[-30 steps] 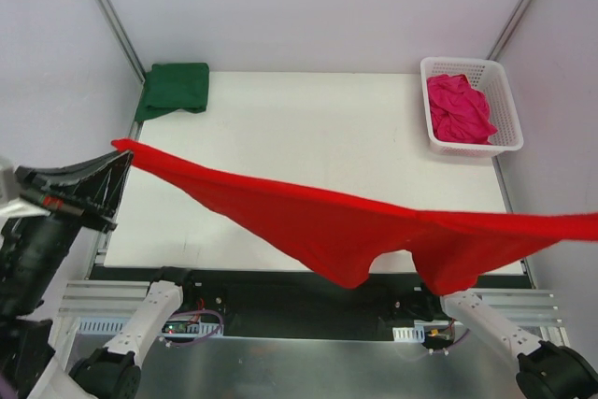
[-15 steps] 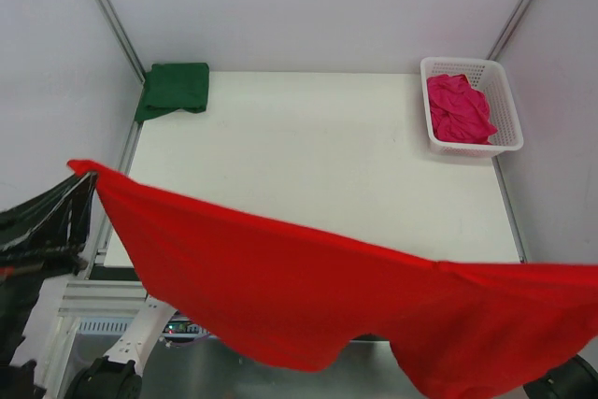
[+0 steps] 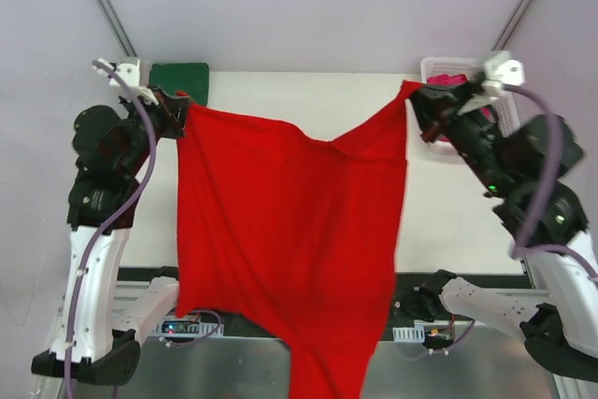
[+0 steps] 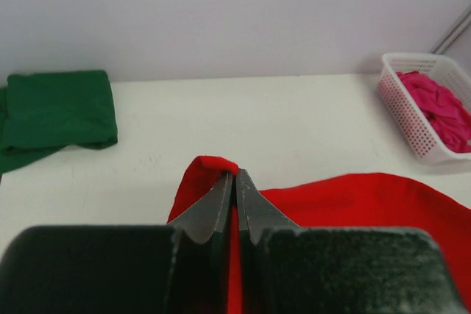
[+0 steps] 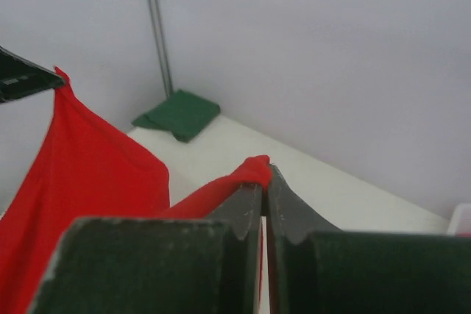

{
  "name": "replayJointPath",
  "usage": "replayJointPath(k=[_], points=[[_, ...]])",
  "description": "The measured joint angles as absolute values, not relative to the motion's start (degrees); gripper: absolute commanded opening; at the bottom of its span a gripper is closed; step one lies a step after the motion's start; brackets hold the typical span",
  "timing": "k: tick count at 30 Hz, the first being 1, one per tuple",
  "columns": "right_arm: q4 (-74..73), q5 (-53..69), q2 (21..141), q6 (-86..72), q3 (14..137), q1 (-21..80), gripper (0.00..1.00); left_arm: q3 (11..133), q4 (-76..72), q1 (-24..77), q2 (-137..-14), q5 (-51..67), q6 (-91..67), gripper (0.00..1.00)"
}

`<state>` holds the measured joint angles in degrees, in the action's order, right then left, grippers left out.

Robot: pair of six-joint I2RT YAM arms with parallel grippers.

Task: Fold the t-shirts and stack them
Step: Flatten out the tshirt

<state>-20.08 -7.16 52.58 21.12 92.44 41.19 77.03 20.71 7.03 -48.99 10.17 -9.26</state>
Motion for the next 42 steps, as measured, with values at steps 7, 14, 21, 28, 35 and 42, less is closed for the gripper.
replayJointPath(k=[7, 14, 21, 28, 35, 42], points=[[-18.11, -9.67, 56.34, 19.51, 83.2, 35.42, 0.02, 66.43, 10.28, 7.03, -55.31, 8.43, -9.39, 0.0], [-15.11, -13.96, 59.79, 17.72, 79.31, 29.12, 0.01, 61.52, 1.72, 7.07, -66.94, 8.21, -9.82, 0.0], [-14.24, -16.49, 65.04, 17.34, 77.89, 24.58, 0.01, 60.66, -2.57, 7.16, -74.85, 6.17, -9.8, 0.0], [-13.85, -19.75, 65.67, 17.91, 77.54, 22.83, 0.02, 60.95, -2.46, 7.16, -74.04, 4.93, -9.52, 0.0], [-18.74, -18.92, 60.45, 19.18, 88.03, 22.85, 0.01, 74.11, 7.42, 7.16, -68.58, 7.03, -9.19, 0.0], [-21.5, -14.41, 44.12, 19.07, 96.77, 22.85, 0.01, 86.98, 15.51, 7.2, -53.52, 12.4, -8.64, 0.0]])
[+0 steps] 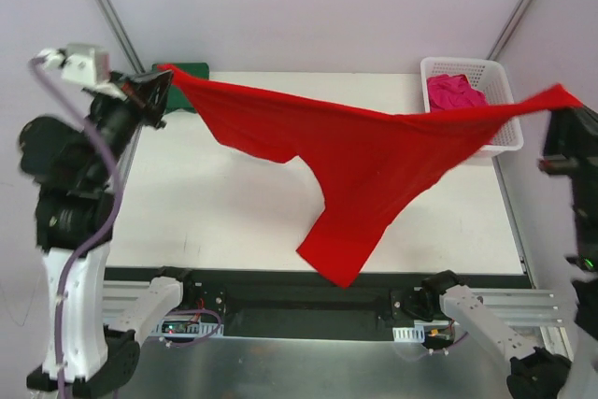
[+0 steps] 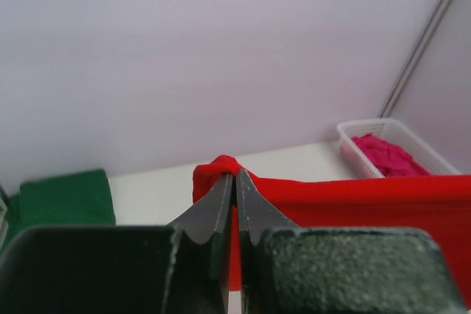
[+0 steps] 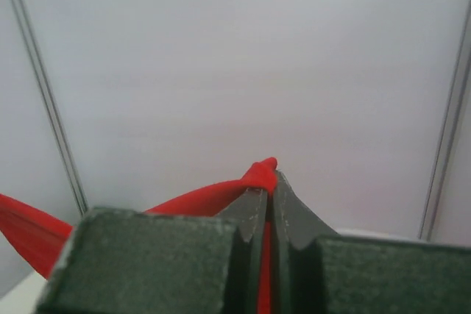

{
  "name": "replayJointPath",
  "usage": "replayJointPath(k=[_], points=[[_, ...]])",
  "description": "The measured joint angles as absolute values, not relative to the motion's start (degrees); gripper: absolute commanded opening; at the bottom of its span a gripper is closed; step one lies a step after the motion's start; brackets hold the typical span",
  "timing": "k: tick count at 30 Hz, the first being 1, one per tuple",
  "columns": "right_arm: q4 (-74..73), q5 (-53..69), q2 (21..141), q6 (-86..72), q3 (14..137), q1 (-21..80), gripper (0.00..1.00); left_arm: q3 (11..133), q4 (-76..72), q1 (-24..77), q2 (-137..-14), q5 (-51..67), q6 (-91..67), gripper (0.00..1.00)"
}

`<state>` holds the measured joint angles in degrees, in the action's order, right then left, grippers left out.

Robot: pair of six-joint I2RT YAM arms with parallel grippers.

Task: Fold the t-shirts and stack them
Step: Flatten out the tshirt

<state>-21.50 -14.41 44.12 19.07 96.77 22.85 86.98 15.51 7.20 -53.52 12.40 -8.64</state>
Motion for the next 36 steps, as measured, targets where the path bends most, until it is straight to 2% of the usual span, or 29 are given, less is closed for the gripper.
replayJointPath(k=[6, 13, 21, 29, 36], points=[[-23.81, -11.31, 35.31, 18.7, 104.07, 22.85, 0.02, 94.87, 21.85, 7.2, -43.33, 15.51, -8.36, 0.0], [-27.9, -9.72, 34.35, 18.72, 107.24, 22.85, 0.01, 99.83, 27.66, 7.2, -39.2, 16.14, -8.19, 0.0], [-29.41, -11.07, 35.05, 19.81, 106.96, 22.85, 0.01, 100.22, 29.93, 7.2, -39.62, 14.22, -6.44, 0.0], [-25.93, -15.18, 39.94, 21.74, 98.98, 22.85, 0.02, 93.91, 28.29, 7.2, -45.1, 11.88, -4.67, 0.0], [-29.39, -11.22, 44.56, 20.38, 103.55, 22.87, 0.01, 98.17, 29.41, 7.18, -48.62, 14.48, -4.56, 0.0]])
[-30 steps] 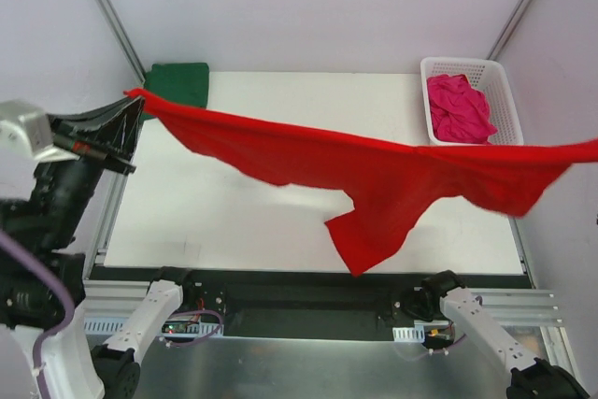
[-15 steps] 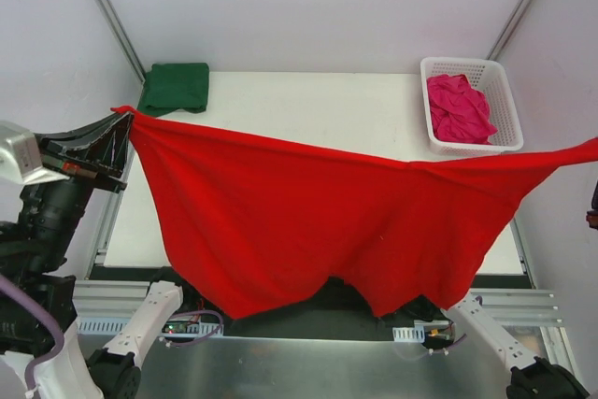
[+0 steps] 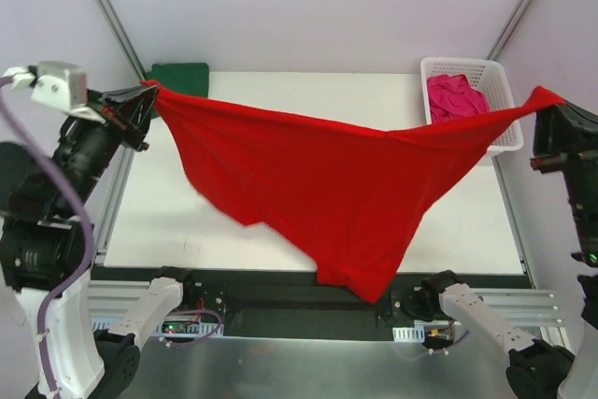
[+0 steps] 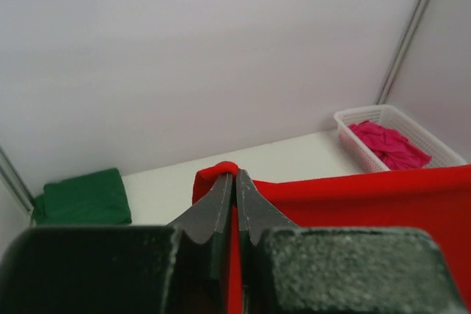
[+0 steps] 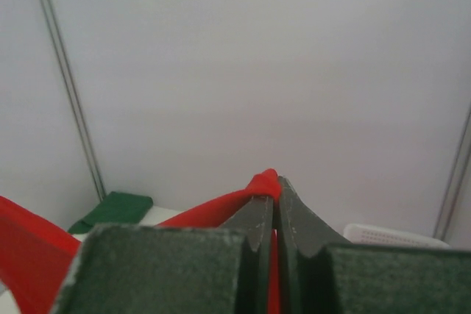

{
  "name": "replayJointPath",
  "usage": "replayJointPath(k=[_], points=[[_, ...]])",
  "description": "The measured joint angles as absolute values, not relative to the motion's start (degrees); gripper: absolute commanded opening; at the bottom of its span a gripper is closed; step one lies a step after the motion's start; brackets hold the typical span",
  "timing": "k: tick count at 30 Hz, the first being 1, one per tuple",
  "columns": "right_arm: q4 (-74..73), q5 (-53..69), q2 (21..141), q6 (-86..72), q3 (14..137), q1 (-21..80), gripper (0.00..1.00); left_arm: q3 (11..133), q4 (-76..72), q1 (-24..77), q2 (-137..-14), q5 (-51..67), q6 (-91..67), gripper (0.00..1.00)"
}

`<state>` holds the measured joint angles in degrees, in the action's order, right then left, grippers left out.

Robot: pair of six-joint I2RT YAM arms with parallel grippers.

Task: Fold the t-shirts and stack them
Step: Flatten out the tshirt

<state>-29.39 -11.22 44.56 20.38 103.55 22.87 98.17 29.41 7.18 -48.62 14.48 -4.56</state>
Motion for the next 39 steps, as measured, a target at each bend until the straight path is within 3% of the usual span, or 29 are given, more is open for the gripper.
replayJointPath(k=[10, 16, 25, 32, 39], points=[[-32.23, -3.92, 32.97, 16.45, 117.01, 22.85, 0.01, 117.32, 32.29, 7.18, -38.79, 20.16, -6.87, 0.0], [-30.09, -3.77, 30.65, 16.12, 117.08, 22.87, 0.01, 117.95, 31.0, 7.18, -36.45, 20.69, -6.85, 0.0], [-23.57, -10.61, 39.88, 17.54, 96.18, 23.75, 0.02, 95.11, 25.36, 7.18, -44.36, 16.67, -4.69, 0.0], [-17.8, -14.39, 50.24, 17.67, 79.79, 23.88, 0.01, 72.9, 14.57, 7.16, -53.3, 11.2, -3.03, 0.0], [-12.03, -15.73, 55.16, 16.45, 69.47, 22.26, 0.01, 59.53, 1.15, 7.2, -64.16, 8.67, -3.79, 0.0]])
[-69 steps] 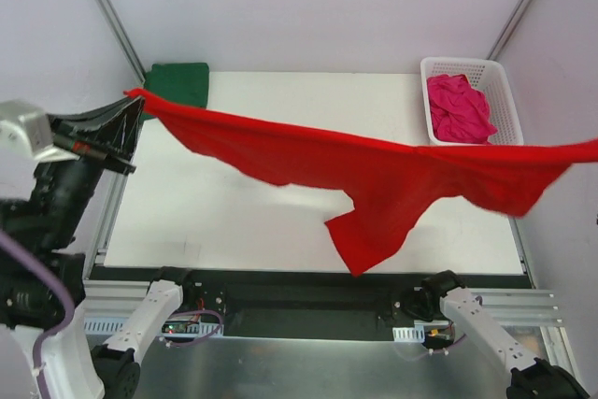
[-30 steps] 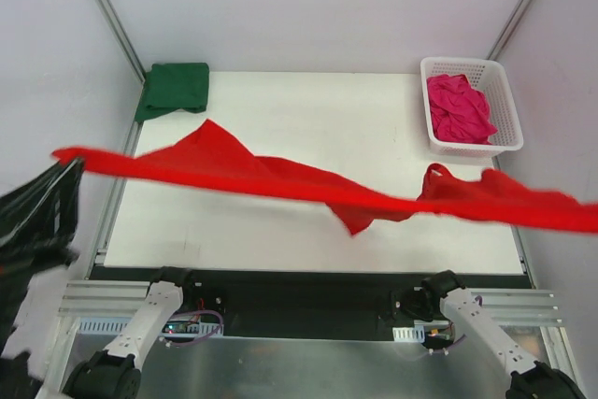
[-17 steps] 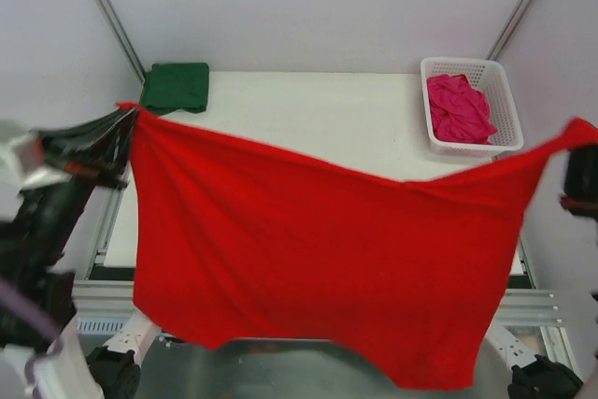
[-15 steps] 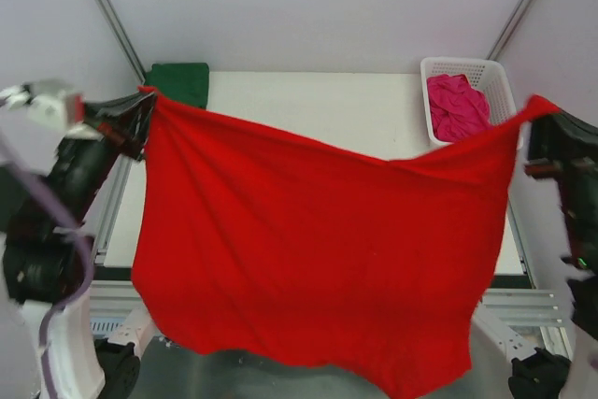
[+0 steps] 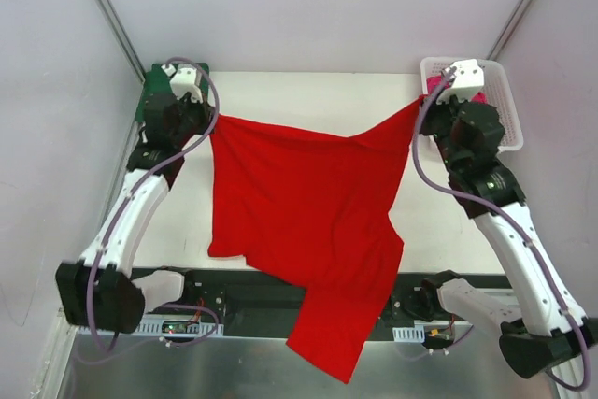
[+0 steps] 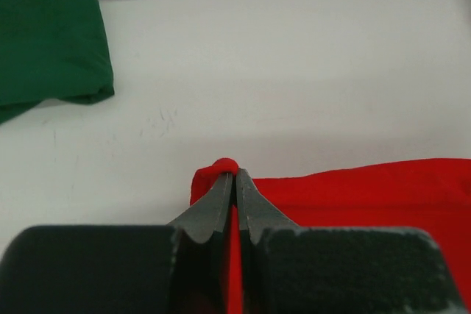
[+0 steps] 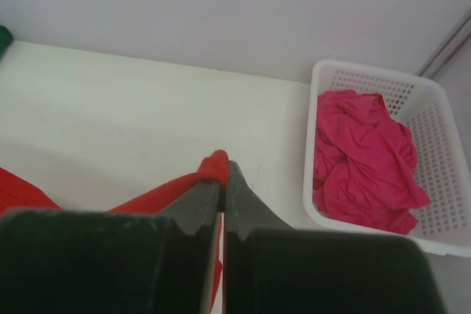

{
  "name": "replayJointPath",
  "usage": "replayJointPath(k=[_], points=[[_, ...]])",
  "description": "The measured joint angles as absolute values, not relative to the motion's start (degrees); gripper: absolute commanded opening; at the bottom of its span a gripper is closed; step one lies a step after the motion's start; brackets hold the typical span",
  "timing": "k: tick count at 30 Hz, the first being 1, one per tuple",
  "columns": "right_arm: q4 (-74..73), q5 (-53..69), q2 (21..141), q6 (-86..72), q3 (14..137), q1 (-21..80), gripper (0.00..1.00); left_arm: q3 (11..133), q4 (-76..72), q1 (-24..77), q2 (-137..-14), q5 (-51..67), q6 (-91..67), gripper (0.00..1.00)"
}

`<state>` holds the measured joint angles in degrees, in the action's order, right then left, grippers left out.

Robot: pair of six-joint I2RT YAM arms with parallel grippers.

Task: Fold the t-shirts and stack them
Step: Flatten out the tshirt

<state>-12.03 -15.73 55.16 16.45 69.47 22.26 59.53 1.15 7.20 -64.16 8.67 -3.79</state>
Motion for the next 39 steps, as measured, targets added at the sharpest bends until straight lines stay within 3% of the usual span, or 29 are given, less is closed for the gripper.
replayJointPath(k=[10, 17, 39], points=[[-2.94, -14.68, 73.93, 11.6, 64.73, 19.11, 0.01, 55.29, -12.23, 7.57, -86.78, 4.75, -4.01, 0.0], [1.15, -11.92, 84.82, 9.26, 64.84, 15.11, 0.02, 65.19, -12.86, 7.53, -97.51, 5.37, -4.03, 0.0], [4.6, -11.03, 102.28, 11.27, 79.37, 7.6, 0.01, 79.96, -11.05, 5.85, -112.31, 7.2, -2.9, 0.0]])
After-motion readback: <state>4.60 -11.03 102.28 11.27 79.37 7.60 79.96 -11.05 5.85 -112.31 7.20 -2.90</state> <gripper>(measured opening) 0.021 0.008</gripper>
